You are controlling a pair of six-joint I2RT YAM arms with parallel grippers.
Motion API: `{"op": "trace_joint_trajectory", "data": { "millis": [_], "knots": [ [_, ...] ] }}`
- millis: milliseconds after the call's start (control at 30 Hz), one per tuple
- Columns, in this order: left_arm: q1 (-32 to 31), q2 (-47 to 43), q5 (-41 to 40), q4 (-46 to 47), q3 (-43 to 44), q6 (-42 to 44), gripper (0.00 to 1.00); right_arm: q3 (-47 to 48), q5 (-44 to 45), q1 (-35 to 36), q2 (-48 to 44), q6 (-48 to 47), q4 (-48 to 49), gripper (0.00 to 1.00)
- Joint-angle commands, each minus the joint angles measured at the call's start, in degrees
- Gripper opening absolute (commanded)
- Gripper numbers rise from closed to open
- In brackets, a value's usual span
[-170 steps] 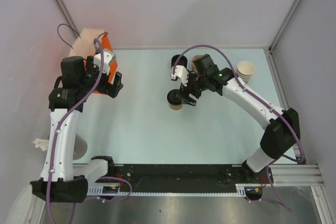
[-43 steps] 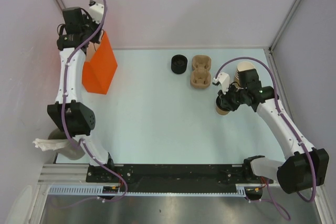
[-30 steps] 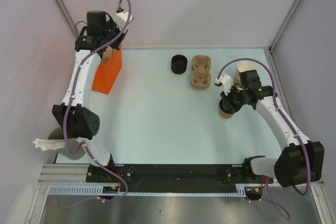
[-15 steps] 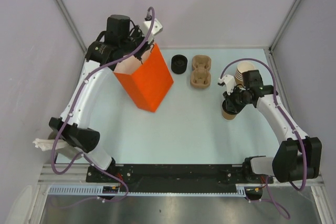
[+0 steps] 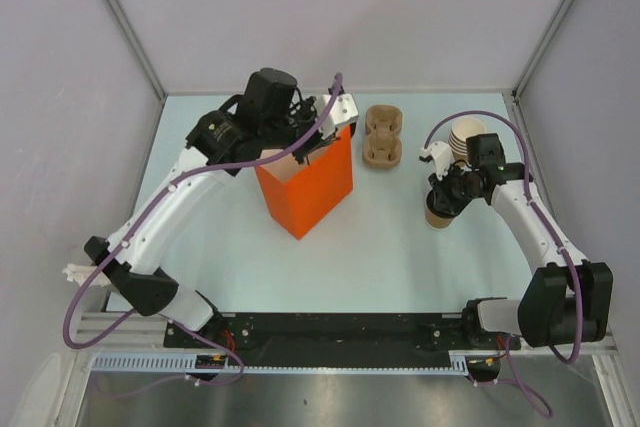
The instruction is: Pack the takeout coffee
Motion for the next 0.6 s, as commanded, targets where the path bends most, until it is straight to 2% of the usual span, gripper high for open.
{"op": "trace_joint_trajectory", "data": {
  "millis": [0, 200, 333, 400, 533, 567],
  "knots": [
    [-3.99, -1.88, -0.26, -0.84, 0.68, -1.81, 0.02, -0.25, -1.04, -1.19, -0.13, -0.39, 1.42, 0.0],
    [-5.93, -0.92, 1.14, -1.45, 3.23, -3.21, 0.04, -0.25, -1.39, -2.16, -0.04, -0.56, 1.33, 0.0],
    [-6.63, -0.39, 2.37, -2.06, 2.88, -3.65, 0.21, -0.34, -1.82, -2.77, -0.12, -0.56, 1.25, 0.0],
    [-7.16, -0.39, 2.81, -2.15, 2.97, -3.57, 0.34, -0.34, -1.91, -2.95, -0.13, -0.56, 1.24, 0.0],
    [-7.69, -0.74, 3.34, -2.07, 4.19, -3.13, 0.46, -0.34, -1.92, -3.21, -0.3, -0.48, 1.33, 0.0],
    [-7.78, -0.83, 3.34, -2.15, 4.63, -3.13, 0.63, -0.34, -1.92, -3.3, -0.39, -0.39, 1.42, 0.0]
  ]
}}
